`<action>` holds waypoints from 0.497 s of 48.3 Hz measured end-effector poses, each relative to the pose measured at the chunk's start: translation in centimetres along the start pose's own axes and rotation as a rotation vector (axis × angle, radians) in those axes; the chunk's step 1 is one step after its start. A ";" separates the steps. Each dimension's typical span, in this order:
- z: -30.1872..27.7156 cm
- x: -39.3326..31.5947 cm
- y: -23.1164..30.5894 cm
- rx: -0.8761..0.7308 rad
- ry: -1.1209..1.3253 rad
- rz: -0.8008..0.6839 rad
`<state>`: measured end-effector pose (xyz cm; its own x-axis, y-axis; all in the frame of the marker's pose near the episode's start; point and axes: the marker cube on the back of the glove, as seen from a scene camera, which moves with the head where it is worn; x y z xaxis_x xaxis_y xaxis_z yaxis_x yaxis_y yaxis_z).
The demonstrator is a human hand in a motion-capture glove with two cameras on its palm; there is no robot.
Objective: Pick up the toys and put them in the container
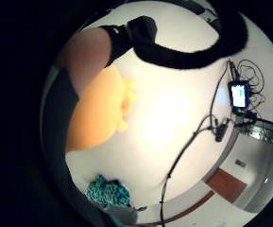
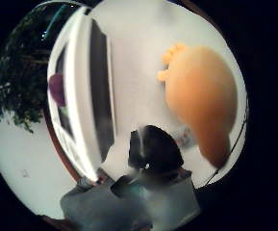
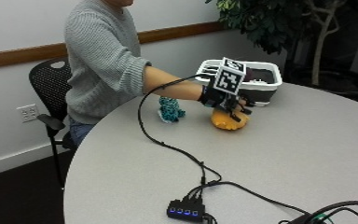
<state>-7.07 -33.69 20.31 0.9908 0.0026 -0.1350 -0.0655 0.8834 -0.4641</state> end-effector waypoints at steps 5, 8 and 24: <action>3.6 0.0 -0.6 -0.084 -0.066 -0.002; 4.6 -0.2 -0.5 -0.074 -0.067 -0.014; 4.1 -0.8 -0.8 0.023 -0.033 0.032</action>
<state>-7.37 -32.47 24.33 0.9917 0.0462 -0.1200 -0.0948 0.8932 -0.4395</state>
